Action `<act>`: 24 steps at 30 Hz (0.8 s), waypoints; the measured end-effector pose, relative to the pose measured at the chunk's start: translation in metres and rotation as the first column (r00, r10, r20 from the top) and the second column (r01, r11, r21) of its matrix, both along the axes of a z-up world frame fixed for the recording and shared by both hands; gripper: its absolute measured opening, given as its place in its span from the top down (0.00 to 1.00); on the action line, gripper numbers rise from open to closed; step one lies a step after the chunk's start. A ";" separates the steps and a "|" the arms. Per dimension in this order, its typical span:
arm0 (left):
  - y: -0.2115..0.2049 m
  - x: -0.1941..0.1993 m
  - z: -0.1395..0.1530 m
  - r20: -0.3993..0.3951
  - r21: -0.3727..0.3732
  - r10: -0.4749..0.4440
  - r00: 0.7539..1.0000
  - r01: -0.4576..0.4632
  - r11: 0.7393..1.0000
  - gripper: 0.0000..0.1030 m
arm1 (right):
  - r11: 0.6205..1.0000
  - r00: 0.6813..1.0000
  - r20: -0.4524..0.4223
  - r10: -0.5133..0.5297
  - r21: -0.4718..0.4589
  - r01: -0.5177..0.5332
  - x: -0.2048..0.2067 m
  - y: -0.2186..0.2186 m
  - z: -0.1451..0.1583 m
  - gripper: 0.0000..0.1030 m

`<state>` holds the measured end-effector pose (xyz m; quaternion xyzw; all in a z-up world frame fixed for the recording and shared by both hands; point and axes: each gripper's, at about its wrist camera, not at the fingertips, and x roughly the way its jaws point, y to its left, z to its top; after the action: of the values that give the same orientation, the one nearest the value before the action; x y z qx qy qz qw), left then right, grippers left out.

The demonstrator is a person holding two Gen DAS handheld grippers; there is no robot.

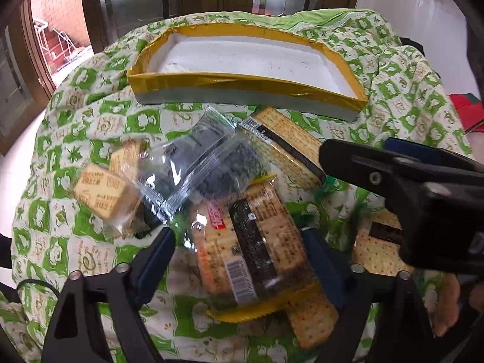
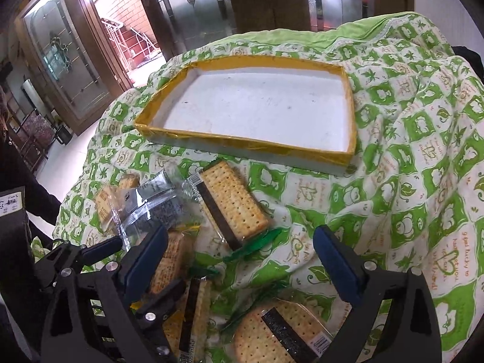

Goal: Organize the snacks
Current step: 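Grasp the black-striped cracker pack with the right tool while the left tool grasps the red-labelled cracker pack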

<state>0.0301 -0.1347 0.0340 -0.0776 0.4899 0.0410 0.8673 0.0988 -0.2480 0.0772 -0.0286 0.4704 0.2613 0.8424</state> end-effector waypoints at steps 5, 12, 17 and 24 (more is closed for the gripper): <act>0.009 -0.006 -0.002 -0.013 -0.065 -0.006 1.000 0.005 0.998 0.26 | 0.998 0.998 -0.018 0.054 -0.038 -0.054 0.002 0.013 -0.006 0.11; 0.013 -0.009 -0.002 -0.013 -0.088 0.001 1.000 -0.002 0.996 0.26 | 0.987 0.993 -0.017 0.114 -0.113 -0.115 0.011 0.031 -0.013 0.12; 0.017 -0.012 -0.004 -0.014 -0.106 0.011 1.000 -0.012 0.994 0.24 | 0.984 0.992 -0.028 0.123 -0.130 -0.125 0.023 0.035 -0.020 0.13; 0.014 0.004 -0.012 -0.052 -0.088 0.018 0.999 -0.023 0.996 0.23 | 0.975 0.984 -0.103 0.147 -0.151 -0.162 0.035 0.051 -0.044 0.32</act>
<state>0.0346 -0.1205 0.0223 -0.1197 0.5123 0.0302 0.8499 0.1338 -0.1974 0.0332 -0.1200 0.5241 0.2889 0.7921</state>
